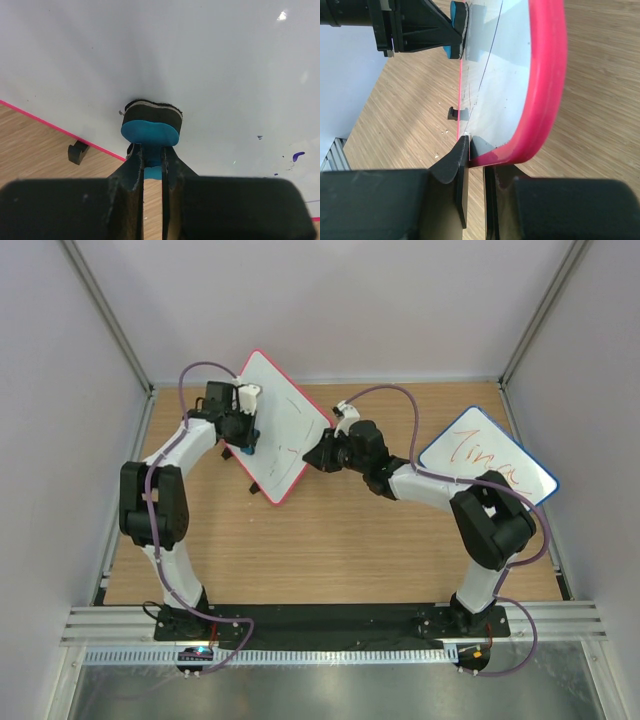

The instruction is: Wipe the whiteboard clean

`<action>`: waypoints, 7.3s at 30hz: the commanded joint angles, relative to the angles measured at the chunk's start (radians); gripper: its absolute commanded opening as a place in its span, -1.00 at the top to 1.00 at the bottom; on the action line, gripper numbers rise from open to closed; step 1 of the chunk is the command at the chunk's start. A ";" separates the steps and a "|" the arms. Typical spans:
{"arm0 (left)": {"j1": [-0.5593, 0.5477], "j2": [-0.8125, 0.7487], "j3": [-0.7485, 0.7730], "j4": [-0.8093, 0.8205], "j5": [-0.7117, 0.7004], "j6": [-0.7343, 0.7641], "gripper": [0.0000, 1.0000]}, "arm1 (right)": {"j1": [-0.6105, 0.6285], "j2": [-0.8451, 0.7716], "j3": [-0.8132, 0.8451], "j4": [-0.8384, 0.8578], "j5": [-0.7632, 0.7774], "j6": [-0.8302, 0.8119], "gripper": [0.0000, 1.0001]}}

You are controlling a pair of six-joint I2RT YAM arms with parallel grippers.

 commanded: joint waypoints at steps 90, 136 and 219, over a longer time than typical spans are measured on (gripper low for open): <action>-0.283 -0.085 -0.036 0.033 0.109 0.006 1.00 | 0.056 0.000 -0.004 -0.096 -0.047 -0.175 0.98; -0.230 -0.039 -0.323 -0.164 0.079 0.078 1.00 | 0.056 -0.028 -0.038 -0.077 -0.036 -0.176 0.98; -0.310 -0.109 0.237 -0.110 0.193 -0.096 1.00 | 0.090 -0.029 0.007 -0.139 0.008 -0.204 0.98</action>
